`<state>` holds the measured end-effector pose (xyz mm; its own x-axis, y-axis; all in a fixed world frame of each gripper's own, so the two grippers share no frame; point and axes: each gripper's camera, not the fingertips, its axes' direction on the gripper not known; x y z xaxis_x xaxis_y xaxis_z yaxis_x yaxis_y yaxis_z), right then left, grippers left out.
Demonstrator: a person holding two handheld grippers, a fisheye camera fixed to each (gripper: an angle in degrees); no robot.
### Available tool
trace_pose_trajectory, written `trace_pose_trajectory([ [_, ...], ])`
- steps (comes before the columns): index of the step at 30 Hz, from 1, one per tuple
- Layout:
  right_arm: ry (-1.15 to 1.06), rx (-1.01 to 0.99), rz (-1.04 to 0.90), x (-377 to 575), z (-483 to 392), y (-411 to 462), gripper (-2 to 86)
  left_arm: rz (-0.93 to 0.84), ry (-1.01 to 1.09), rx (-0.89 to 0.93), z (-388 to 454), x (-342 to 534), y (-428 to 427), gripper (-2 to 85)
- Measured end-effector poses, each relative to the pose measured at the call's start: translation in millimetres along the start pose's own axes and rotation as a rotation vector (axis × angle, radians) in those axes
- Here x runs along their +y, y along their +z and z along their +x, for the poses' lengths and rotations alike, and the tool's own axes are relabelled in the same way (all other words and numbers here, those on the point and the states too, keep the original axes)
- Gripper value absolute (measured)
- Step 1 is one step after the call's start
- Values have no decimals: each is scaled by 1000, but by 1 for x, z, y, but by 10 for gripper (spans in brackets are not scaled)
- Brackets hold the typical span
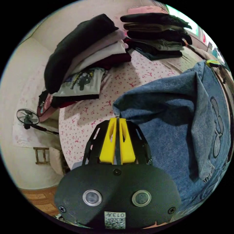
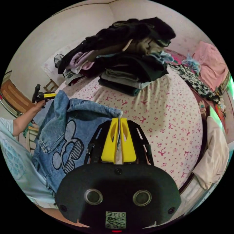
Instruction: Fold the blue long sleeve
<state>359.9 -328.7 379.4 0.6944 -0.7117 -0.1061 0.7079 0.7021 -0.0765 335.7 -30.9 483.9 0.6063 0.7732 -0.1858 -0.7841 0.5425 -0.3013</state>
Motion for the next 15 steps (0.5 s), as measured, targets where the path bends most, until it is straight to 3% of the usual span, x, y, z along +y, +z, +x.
trace_pose_trajectory([
  [4, 43, 95, -41, 1, 0, 34, 23, -8, -207, 186, -33, -4, 25, 11],
  [6, 10, 180, -120, -4, -12, 61, 29, -77, -209, 219, -34, -12, 45, 12],
  [10, -13, 340, -198, -22, -39, 79, 69, -49, -205, 254, -45, -13, 39, 21],
  [15, 30, 389, -58, -16, -72, 37, 134, 114, -294, 262, -67, 19, 3, 12],
])
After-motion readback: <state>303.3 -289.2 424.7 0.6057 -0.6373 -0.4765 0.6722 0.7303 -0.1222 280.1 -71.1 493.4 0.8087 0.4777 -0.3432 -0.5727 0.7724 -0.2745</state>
